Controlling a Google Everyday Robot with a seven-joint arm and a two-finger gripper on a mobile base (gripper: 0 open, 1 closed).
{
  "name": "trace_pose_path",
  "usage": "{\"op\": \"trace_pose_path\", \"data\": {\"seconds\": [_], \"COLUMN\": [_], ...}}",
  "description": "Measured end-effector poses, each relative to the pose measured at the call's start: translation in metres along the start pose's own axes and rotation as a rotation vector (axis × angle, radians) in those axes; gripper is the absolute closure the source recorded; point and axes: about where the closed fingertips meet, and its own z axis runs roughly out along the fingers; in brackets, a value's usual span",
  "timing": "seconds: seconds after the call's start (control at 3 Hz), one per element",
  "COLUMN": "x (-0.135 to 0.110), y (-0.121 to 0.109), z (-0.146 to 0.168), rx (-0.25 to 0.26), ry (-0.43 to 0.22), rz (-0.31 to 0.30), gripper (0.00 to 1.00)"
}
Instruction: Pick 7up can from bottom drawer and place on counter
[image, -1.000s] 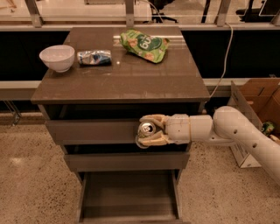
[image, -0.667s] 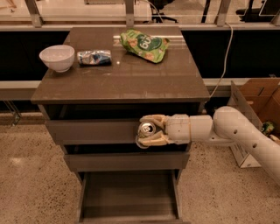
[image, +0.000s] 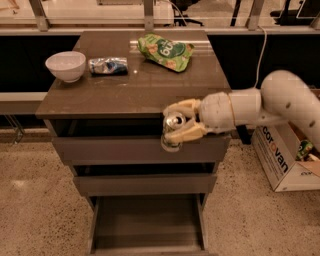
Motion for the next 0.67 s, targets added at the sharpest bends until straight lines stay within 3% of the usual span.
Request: {"op": "trace_pose_path", "data": {"seconds": [0.33,0.67], "x": [-0.045,-0.068], "y": [-0.007,-0.028], "z": [-0.022,-0.034], "rx": [-0.064,-0.118], "ry": [0.012,0.025], "rz": [0.002,0.019], "gripper": [1.0,1.0]}}
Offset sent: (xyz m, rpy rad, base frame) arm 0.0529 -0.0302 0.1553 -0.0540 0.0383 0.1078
